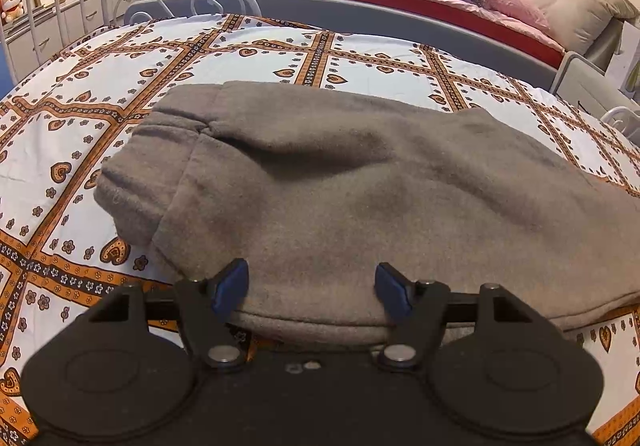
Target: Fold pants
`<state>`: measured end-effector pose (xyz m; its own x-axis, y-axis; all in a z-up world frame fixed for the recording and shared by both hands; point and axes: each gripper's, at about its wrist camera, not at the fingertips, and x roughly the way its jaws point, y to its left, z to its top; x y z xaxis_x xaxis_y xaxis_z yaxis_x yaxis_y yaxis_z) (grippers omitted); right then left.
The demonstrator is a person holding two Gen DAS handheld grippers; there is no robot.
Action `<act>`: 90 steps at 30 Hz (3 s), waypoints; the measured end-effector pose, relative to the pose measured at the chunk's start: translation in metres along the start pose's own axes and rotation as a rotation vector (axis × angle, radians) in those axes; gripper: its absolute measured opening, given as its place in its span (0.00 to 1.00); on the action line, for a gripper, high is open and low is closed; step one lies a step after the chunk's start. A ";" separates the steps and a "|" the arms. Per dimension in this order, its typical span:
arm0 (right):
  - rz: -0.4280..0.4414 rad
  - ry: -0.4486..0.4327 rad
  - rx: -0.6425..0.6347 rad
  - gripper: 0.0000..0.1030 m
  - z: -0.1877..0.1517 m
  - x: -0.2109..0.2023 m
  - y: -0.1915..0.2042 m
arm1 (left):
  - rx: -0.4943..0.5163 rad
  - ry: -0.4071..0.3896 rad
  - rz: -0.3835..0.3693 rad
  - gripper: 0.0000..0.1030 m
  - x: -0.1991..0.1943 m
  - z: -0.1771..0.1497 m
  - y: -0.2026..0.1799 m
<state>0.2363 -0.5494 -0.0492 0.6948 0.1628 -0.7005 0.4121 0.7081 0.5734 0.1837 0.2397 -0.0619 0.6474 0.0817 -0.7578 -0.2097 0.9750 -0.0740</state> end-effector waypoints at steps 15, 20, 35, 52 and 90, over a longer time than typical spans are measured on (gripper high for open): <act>0.050 0.031 0.155 0.43 0.006 0.023 -0.020 | -0.072 -0.036 0.001 0.61 -0.010 0.001 0.014; 0.062 0.049 0.178 0.46 0.006 0.031 -0.016 | -0.051 -0.028 0.002 0.61 -0.009 0.000 0.013; 0.054 0.103 0.191 0.17 -0.002 0.017 -0.030 | -0.043 -0.021 0.003 0.62 -0.008 -0.001 0.012; -0.021 0.062 0.064 0.15 0.008 0.032 -0.023 | 0.001 -0.008 0.019 0.69 -0.003 -0.002 0.005; 0.496 0.217 -0.937 0.22 -0.187 0.149 0.364 | -0.053 -0.104 0.020 0.50 0.039 0.092 0.092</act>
<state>0.3800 -0.1390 -0.0248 0.5028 0.6292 -0.5926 -0.5649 0.7582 0.3257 0.2574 0.3511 -0.0390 0.7147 0.1246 -0.6883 -0.2597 0.9609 -0.0957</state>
